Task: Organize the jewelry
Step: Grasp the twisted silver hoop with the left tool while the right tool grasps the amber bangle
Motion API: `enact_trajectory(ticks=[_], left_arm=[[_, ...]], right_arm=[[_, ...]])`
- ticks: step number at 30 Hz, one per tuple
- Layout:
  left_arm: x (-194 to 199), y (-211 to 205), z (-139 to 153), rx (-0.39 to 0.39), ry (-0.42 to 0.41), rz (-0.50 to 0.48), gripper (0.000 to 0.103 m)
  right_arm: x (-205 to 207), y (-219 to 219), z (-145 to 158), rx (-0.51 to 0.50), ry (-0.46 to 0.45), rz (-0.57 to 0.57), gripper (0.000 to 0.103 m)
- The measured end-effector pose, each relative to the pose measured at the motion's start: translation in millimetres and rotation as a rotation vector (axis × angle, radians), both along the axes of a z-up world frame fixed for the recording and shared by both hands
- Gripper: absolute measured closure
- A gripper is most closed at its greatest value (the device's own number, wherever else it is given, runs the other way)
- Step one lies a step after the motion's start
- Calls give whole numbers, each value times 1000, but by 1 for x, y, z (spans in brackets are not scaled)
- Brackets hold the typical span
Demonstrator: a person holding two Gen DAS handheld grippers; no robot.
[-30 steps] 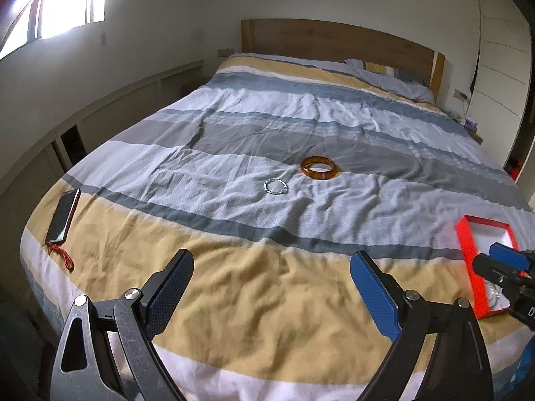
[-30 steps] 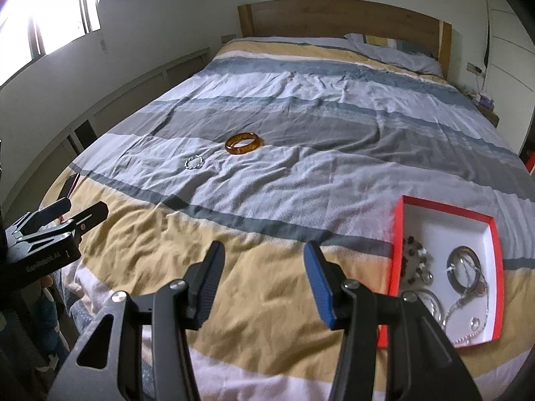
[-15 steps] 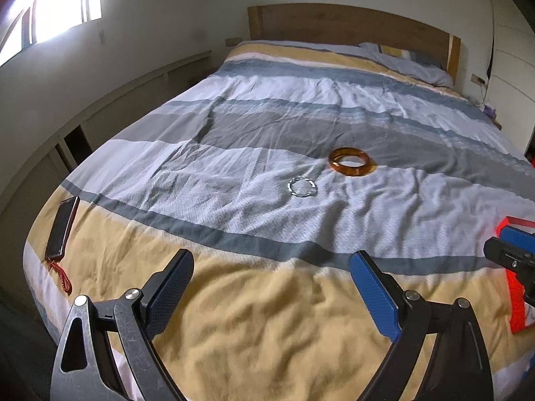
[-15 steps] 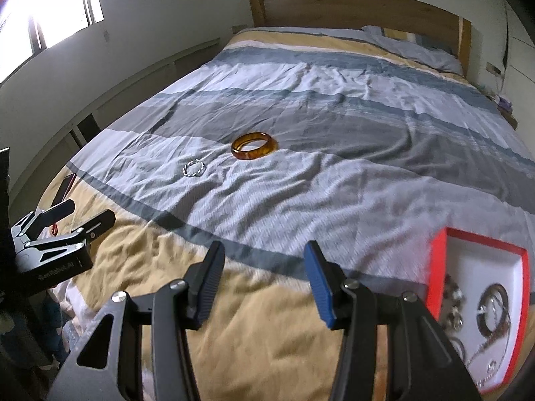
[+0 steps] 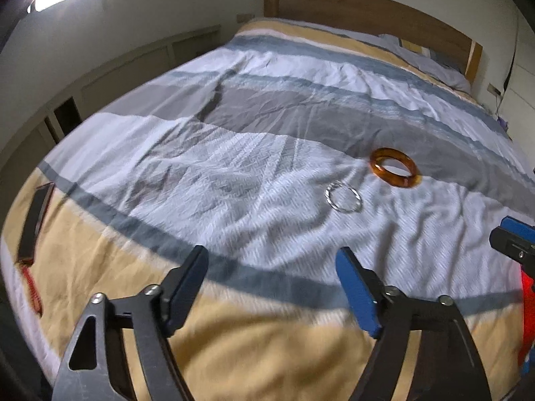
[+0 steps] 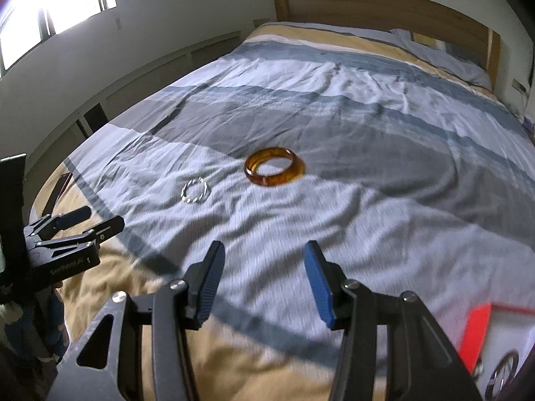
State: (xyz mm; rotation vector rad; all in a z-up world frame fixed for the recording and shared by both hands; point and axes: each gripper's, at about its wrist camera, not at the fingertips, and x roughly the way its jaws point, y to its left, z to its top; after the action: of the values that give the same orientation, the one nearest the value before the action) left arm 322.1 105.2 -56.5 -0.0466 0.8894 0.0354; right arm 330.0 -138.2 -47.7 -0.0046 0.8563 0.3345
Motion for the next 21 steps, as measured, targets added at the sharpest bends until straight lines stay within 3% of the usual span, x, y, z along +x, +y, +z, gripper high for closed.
enact_trajectory(ticks=[7,12,21], left_arm=[[47,-5,-14,-113,33,-91,46],[76,-17,-30,-162,74,-125,63],[100,-38,-50,-91,122,-169,72]], right_arm=[[66,6,-10,-16,5,7,56],[104,6,-18,-10,14,-10,56],[155,7,-46,3,57,-44,60]])
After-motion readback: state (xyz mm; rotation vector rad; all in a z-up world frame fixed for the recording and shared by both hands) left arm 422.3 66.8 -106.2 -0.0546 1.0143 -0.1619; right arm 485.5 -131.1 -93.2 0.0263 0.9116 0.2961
